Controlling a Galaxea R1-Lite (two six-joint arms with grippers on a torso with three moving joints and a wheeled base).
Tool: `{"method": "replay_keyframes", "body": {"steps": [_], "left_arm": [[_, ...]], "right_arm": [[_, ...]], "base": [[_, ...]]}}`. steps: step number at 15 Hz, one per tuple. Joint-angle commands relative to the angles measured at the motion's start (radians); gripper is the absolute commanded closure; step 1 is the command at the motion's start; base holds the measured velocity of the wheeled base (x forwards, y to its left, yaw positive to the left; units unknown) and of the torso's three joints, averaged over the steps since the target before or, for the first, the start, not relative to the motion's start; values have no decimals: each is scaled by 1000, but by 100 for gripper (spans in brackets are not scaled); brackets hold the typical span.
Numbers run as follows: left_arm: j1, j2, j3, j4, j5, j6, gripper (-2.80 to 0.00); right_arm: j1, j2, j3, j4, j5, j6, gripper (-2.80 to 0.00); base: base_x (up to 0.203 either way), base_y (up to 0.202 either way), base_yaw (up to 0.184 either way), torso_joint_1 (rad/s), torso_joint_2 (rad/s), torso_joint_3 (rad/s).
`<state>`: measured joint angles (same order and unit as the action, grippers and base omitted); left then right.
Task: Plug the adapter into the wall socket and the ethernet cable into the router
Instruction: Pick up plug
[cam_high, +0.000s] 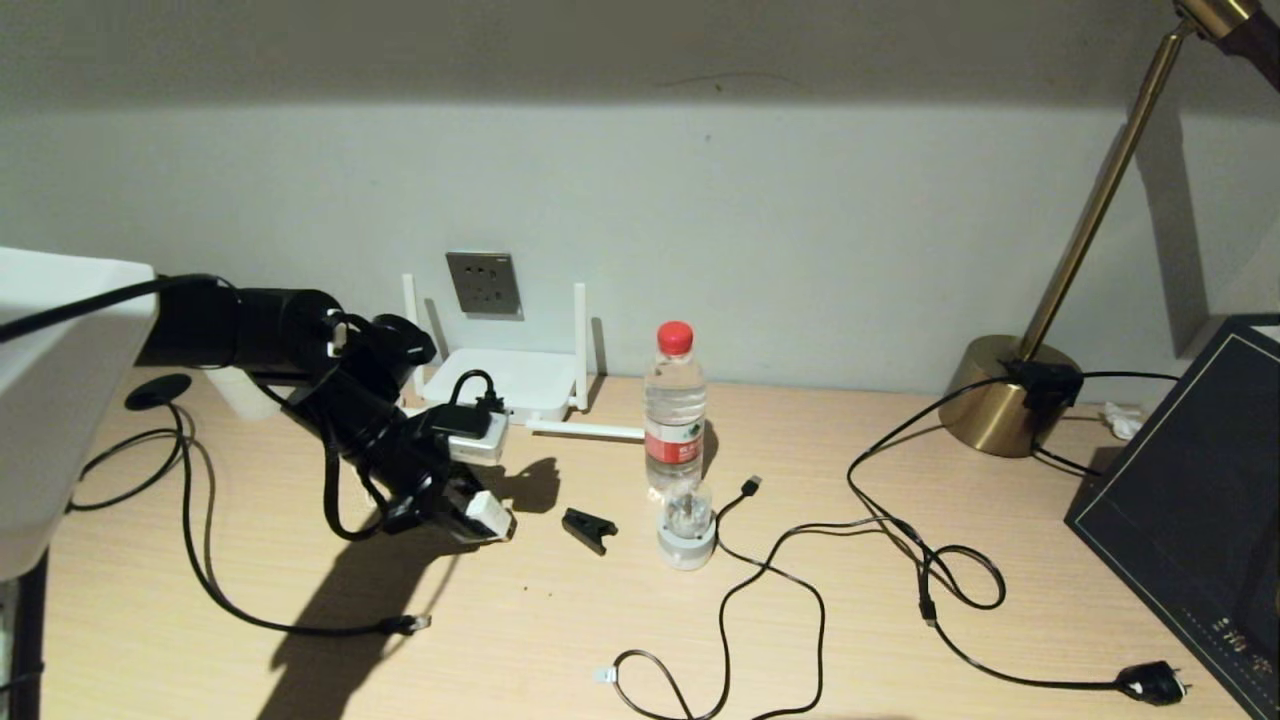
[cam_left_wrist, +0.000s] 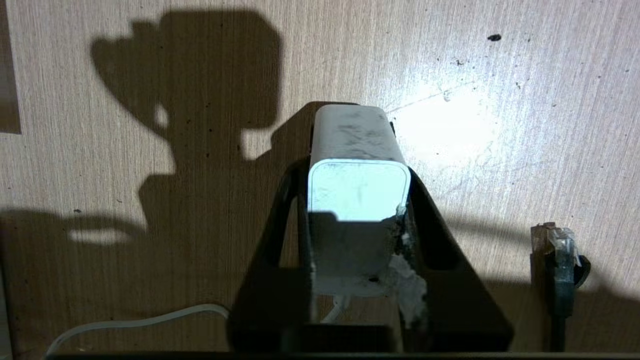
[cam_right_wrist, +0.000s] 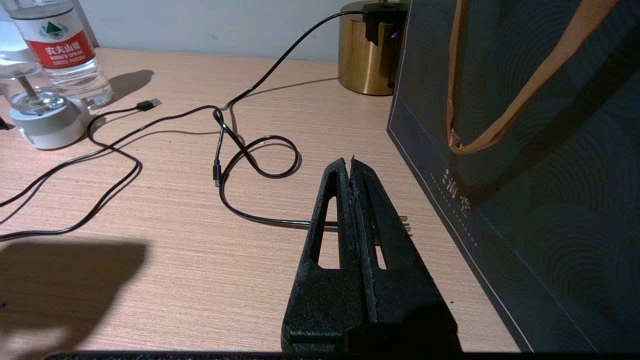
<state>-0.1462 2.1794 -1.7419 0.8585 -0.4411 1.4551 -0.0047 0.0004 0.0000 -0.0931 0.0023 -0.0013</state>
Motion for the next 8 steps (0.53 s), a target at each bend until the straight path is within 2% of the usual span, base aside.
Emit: {"method": "replay_keyframes", "body": {"steps": [1, 5, 7, 8], "left_arm": [[0, 3, 11, 2, -2, 8, 0], [0, -88, 114, 1, -8, 7, 0], [12, -200, 183, -25, -62, -15, 0], [17, -264, 215, -54, -91, -56, 0]], "right_arm": [[0, 1, 35, 0, 1, 0, 0], [0, 1, 35, 0, 1, 0, 0], [0, 0, 35, 0, 1, 0, 0], [0, 0, 35, 0, 1, 0, 0]], "base": [[0, 0, 0, 0, 0, 0], [0, 0, 0, 0, 0, 0], [0, 0, 0, 0, 0, 0], [0, 0, 0, 0, 0, 0]]}}
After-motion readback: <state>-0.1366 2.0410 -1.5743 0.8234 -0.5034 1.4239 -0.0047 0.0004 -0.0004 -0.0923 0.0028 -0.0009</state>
